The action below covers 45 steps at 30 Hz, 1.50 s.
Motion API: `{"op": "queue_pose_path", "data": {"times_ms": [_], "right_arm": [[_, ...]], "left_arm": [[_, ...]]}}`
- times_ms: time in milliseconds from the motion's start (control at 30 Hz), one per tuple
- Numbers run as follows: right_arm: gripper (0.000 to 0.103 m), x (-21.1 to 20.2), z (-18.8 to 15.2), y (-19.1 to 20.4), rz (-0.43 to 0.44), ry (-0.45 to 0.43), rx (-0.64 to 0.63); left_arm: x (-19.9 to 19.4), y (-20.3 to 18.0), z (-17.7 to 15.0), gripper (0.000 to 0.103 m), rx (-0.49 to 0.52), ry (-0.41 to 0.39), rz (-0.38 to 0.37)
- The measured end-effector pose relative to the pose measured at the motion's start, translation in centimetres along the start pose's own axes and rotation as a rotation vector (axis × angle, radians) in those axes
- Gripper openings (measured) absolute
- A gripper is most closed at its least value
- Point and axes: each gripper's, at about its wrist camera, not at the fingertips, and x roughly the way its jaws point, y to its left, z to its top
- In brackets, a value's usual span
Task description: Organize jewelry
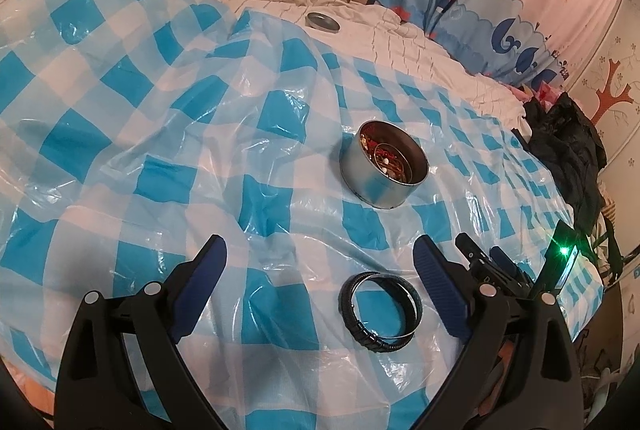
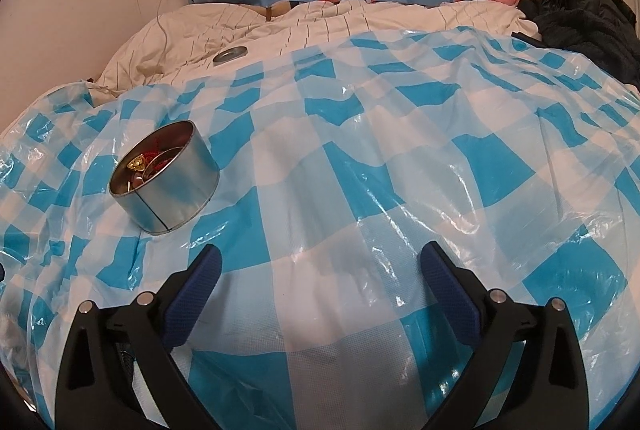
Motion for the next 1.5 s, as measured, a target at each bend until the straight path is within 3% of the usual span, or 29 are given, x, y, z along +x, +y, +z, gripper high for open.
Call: {"op": "queue_pose_path", "data": {"times_ms": [1500], "right_arm": [[0.096, 0.42, -0.26, -0.02, -0.003, 0.01, -0.003]], "left_arm": [[0.52, -0.2, 0.04, 0.091, 0.008, 0.012, 0.004]]}}
